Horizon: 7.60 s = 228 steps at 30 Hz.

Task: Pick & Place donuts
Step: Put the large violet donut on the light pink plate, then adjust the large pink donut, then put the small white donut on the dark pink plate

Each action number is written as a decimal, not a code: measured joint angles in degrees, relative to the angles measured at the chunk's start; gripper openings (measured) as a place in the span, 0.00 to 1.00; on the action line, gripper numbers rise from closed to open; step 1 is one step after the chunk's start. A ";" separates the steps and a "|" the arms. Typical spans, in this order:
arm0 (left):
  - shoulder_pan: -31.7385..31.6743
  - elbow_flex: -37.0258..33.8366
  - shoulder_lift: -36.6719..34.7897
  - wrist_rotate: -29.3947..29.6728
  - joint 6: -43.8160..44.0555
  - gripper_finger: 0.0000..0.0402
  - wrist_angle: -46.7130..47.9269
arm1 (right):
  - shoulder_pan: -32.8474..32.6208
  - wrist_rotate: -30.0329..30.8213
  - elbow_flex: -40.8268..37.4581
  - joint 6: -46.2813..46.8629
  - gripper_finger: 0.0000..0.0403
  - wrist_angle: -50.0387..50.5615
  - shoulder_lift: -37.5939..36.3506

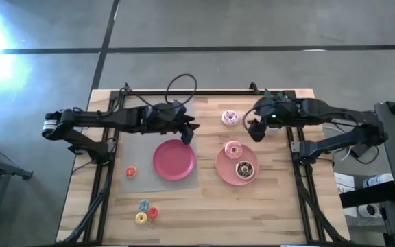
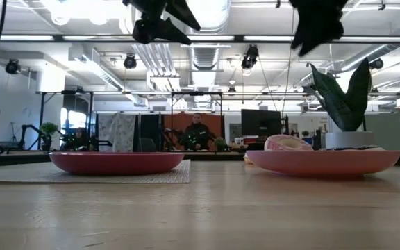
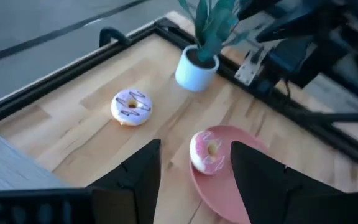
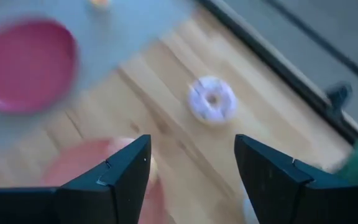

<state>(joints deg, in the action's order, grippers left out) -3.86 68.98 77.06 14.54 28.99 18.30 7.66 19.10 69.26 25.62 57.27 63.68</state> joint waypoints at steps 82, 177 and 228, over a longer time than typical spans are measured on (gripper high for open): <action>3.09 -2.58 -1.56 8.95 13.54 0.42 7.68 | 7.98 -25.58 4.49 -38.04 0.04 -5.77 24.87; 19.43 -11.15 -0.48 21.58 32.93 0.42 8.62 | -2.62 -10.13 -12.67 -36.18 0.51 -20.15 31.25; 12.36 -11.15 -0.97 10.28 29.37 0.42 11.22 | -1.68 -14.52 -5.95 -15.40 0.57 -0.64 16.95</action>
<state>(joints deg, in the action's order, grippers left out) 8.50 57.82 76.10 24.82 58.37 29.52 5.98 4.58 63.31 10.21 56.63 80.62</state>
